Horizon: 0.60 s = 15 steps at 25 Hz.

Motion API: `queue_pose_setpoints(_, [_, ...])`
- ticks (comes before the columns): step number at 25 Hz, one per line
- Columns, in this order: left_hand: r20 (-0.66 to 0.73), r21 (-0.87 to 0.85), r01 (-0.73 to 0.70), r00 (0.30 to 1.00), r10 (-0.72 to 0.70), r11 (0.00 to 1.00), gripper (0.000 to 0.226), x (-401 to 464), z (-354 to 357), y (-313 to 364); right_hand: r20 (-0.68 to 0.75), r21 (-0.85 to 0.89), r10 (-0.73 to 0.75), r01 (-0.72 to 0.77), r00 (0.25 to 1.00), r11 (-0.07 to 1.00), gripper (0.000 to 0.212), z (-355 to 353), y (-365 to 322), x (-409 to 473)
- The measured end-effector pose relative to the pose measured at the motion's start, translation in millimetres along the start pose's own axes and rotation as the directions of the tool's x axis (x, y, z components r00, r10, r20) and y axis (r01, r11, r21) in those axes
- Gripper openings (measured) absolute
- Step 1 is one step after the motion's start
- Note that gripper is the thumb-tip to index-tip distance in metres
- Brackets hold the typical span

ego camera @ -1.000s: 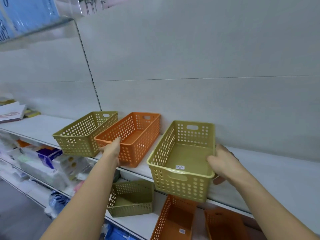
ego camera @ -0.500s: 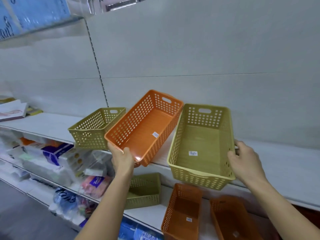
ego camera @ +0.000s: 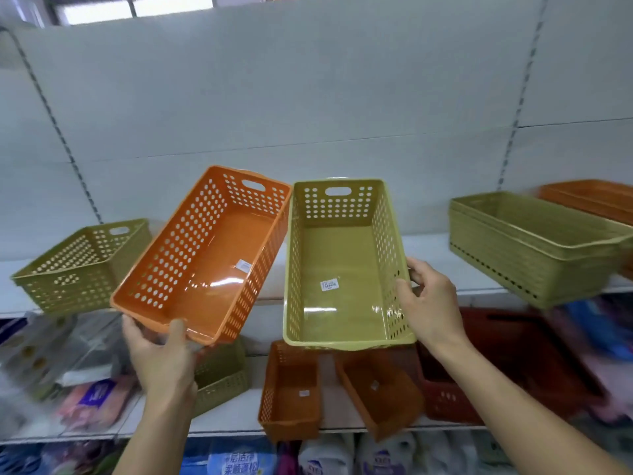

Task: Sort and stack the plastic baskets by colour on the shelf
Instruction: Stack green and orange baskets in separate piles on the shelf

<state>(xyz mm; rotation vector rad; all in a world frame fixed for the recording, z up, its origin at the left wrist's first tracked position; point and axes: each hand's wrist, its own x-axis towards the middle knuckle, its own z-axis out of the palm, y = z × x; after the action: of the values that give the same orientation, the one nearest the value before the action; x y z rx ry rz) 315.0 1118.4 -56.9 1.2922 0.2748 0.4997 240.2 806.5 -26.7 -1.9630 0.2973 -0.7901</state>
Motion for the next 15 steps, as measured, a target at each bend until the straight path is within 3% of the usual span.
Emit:
queue_pose_setpoints(9, [0.192, -0.068, 0.005, 0.981, 0.008, 0.998, 0.069, -101, 85, 27, -0.194, -0.061, -0.055, 0.044, 0.979, 0.997, 0.038, -141, 5, 4])
queue_pose_setpoints(15, [0.288, -0.148, 0.018, 0.957, 0.026, 0.989, 0.069, -189, 179, 42, -0.259, -0.114, -0.103, 0.075, 0.96, 0.991, 0.035, -286, 20, 34])
